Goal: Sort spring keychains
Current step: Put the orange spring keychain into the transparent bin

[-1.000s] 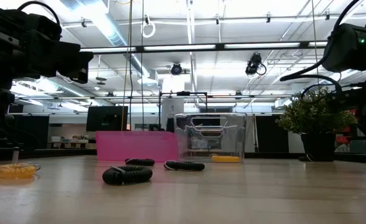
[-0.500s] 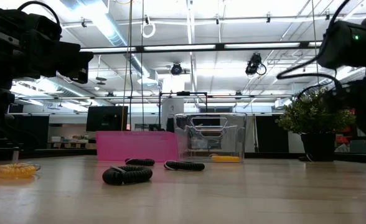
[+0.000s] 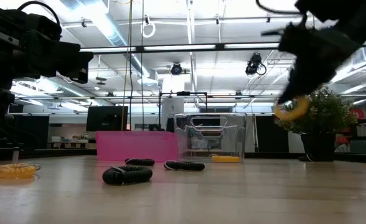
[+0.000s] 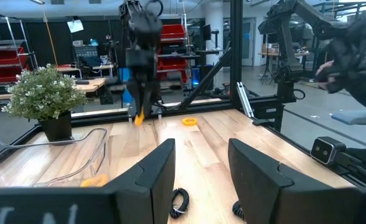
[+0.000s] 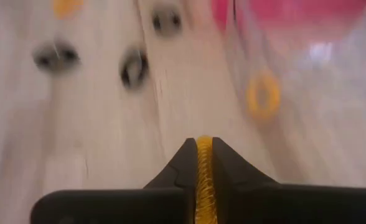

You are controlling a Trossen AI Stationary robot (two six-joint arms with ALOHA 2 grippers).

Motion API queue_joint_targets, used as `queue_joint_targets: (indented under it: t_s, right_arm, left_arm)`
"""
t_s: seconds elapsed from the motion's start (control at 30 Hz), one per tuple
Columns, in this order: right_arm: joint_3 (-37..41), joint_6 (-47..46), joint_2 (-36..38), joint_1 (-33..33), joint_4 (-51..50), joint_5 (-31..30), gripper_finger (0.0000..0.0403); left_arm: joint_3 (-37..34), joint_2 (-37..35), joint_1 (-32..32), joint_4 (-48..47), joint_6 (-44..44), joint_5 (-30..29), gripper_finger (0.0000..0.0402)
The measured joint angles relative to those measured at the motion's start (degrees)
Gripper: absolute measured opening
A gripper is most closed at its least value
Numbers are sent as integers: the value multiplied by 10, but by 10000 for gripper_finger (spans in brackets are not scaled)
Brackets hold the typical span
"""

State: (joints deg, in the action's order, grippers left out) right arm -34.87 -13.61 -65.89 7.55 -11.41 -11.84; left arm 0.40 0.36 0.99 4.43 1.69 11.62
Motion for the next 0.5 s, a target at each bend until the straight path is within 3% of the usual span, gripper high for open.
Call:
queue_joint_targets:
  t_s: [0.27, 0.5]
  right_arm:
    - [0, 59, -4, -16, 277, -93, 30]
    - [0, 48, -59, -37, 370, -110, 23]
  left_arm:
    - [0, 0, 0, 0, 0, 0, 154]
    - [0, 0, 0, 0, 0, 0, 154]
